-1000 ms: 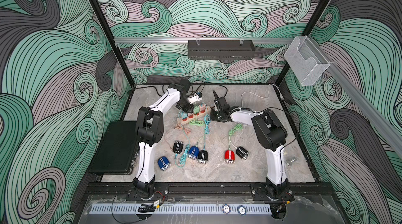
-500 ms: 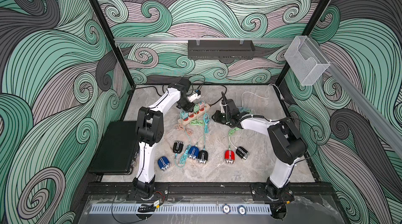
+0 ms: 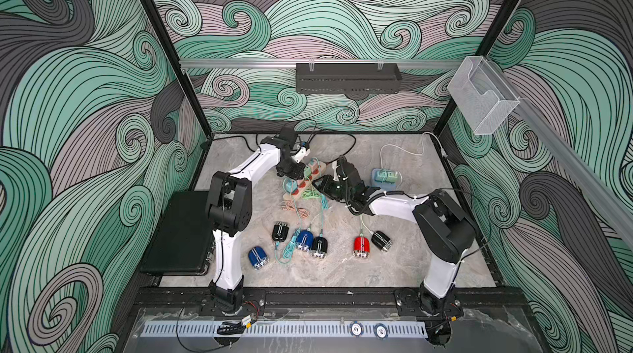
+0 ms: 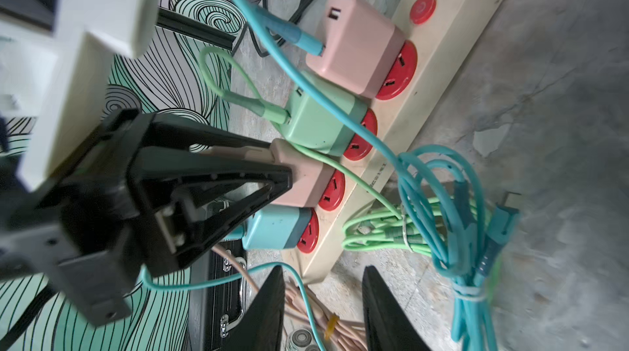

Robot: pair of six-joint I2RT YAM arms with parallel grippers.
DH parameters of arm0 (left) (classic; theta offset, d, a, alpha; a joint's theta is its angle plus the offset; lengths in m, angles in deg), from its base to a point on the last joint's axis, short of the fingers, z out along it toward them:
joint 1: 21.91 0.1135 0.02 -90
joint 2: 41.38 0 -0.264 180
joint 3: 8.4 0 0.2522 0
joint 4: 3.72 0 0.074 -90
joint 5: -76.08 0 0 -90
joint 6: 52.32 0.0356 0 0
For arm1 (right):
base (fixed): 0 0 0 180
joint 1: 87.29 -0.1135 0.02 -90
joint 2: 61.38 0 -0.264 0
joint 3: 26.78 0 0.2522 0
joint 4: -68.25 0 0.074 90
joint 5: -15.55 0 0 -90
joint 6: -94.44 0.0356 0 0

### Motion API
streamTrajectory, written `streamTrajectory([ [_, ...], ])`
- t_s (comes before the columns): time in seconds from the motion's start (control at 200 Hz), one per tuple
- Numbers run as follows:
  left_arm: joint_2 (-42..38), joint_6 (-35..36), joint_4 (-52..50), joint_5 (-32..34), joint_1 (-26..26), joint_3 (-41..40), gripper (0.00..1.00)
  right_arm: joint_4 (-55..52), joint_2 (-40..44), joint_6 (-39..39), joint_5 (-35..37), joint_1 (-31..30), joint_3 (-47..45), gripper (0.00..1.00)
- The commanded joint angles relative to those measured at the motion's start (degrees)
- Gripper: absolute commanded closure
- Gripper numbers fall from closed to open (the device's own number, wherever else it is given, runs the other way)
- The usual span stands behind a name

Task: Unplug the electric shaver
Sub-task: Remove the plug from the socket.

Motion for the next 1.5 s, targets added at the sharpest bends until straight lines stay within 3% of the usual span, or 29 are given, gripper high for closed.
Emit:
streamTrajectory([
  [0.0, -5.0, -2.7, 5.8, -5.2, 0.6, -0.3, 0.9, 3.6, -2.4, 6.1, 4.5, -0.5, 1.9, 0.61],
  [0.16, -7.4, -4.1, 6.1, -5.9, 1.2, -2.5, 0.9, 3.6, -4.4, 7.9, 8.3, -0.2, 2.2, 0.61],
  [0.776, -7.8, -7.9, 8.1, -12.9, 1.7, -3.7, 0.9, 15.7, -12.0, 14.6, 4.4, 2.3, 2.3, 0.53],
  [1.131, -7.3, -9.6, 8.9, -15.9, 1.8, -3.6, 0.9, 23.1, -13.9, 19.1, 5.7, 2.2, 0.1, 0.52],
  [1.496, -6.6, -9.5, 8.2, -15.4, 2.1, -3.2, 0.91, 28.2, -14.1, 22.4, 8.6, 2.3, -2.8, 0.75],
])
